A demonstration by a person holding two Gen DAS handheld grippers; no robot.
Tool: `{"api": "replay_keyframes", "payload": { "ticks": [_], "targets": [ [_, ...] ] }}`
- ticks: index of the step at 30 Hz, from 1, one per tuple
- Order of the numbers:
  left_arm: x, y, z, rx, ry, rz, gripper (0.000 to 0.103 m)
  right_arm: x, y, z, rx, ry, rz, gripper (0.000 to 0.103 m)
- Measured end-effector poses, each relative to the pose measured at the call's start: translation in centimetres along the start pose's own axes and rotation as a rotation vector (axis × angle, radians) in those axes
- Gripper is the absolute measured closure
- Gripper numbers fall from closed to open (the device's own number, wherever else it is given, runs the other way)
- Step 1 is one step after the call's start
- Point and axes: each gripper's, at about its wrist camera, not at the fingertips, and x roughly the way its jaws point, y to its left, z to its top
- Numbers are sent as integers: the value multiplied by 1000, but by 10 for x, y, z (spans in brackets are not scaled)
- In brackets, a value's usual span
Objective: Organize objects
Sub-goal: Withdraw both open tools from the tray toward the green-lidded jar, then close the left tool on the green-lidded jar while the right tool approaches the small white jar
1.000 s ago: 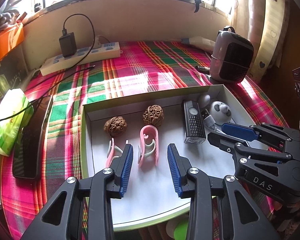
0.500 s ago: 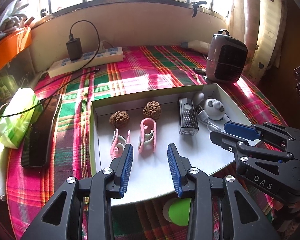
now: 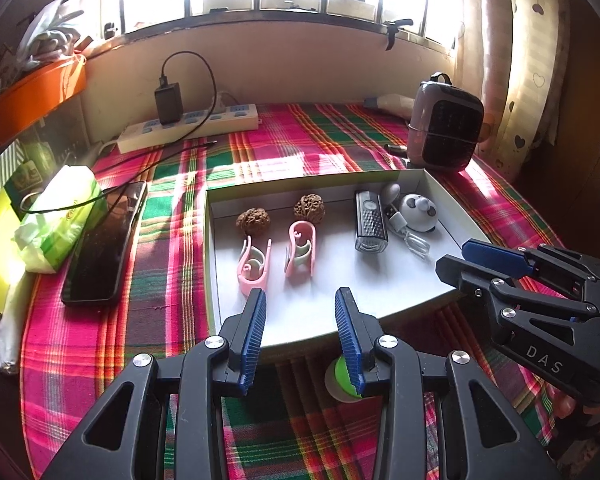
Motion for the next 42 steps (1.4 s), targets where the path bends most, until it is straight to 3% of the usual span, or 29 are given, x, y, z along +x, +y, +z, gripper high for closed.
{"api": "replay_keyframes", "payload": {
  "ticks": [7, 17, 28, 42],
  "targets": [
    [-13, 3, -12, -23, -21, -22, 69, -8, 2, -9, 5, -5, 13, 65],
    [-17, 5, -33, -46, 14, -88, 66, -16, 5, -24, 0, -9, 31, 60],
    [-14, 1, -40, -52, 25, -154, 65, -13, 6, -36, -1, 12, 39, 59],
    [-1, -10, -34, -40, 38, -150, 63, -9, 6, -41, -2, 31, 48, 59]
  ]
}}
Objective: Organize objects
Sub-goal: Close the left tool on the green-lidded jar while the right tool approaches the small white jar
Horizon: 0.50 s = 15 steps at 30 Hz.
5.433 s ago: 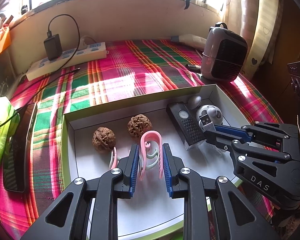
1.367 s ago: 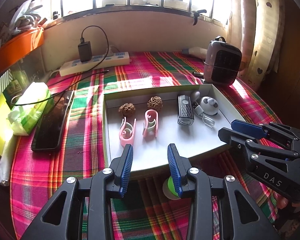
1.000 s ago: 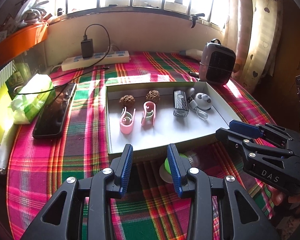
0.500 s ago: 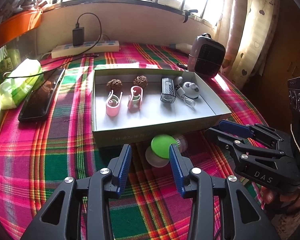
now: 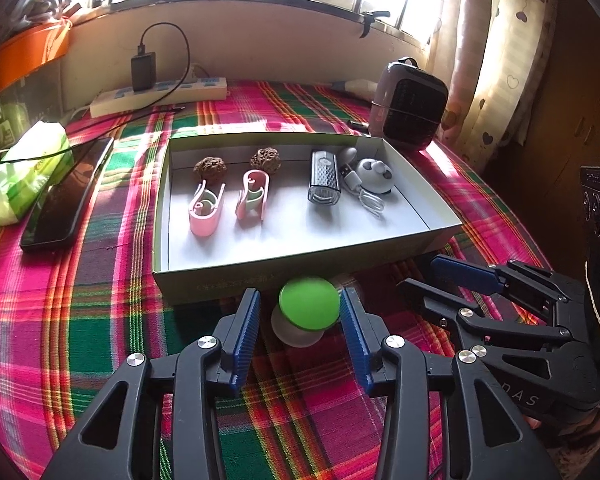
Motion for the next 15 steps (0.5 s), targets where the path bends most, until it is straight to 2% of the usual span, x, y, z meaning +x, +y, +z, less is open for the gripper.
{"api": "replay_keyframes", "payload": {
  "ticks": [15],
  "targets": [
    [-4, 9, 0, -23, -14, -17, 63, 2, 4, 1, -11, 7, 3, 59]
  ]
}}
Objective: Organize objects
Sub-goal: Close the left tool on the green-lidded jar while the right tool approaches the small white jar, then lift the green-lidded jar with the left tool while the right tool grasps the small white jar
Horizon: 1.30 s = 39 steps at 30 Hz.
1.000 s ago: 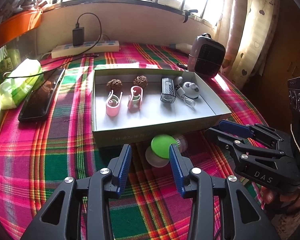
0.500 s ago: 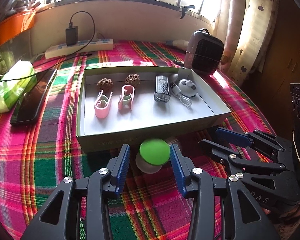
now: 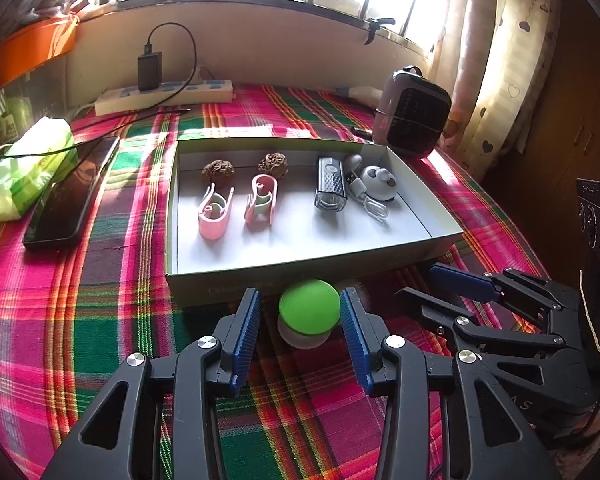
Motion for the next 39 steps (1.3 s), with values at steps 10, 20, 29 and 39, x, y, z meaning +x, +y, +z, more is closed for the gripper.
{"api": "replay_keyframes", "payload": {
  "ticks": [10, 20, 29, 39],
  "targets": [
    [4, -6, 0, 20, 18, -1, 63, 0, 3, 0, -4, 3, 2, 59],
    [5, -7, 0, 27, 13, 5, 64, 2, 3, -1, -3, 7, 1, 59],
    [-2, -9, 2, 52, -5, 10, 83, 1, 2, 0, 4, 4, -2, 59],
    [-4, -2, 2, 8, 8, -2, 85, -1, 2, 0, 4, -1, 4, 59]
  ]
}}
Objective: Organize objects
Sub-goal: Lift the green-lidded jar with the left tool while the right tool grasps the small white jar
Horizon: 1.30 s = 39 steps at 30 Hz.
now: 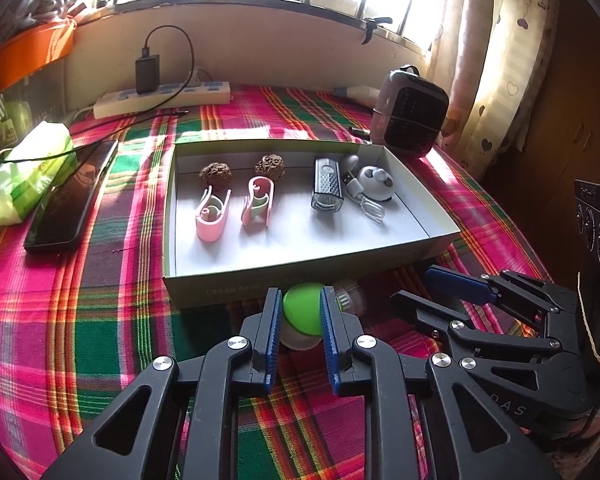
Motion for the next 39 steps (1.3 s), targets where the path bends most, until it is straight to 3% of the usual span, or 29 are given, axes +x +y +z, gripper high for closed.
{"api": "replay_keyframes", "payload": {
  "ticks": [3, 8, 24, 28, 39],
  "targets": [
    [-2, -5, -3, 31, -8, -8, 70, 1, -2, -1, 8, 1, -3, 59],
    [8, -6, -5, 28, 23, 11, 67, 1, -2, -2, 8, 3, 1, 59],
    [6, 4, -4, 3, -3, 48, 71, 3, 4, 0, -4, 5, 17, 59],
    [2, 12, -4, -3, -13, 88, 71, 4, 11, 1, -12, 3, 34, 59],
    [-6, 33, -8, -48, -22, 98, 71, 16, 36, 5, -44, 9, 65, 59]
  ]
}}
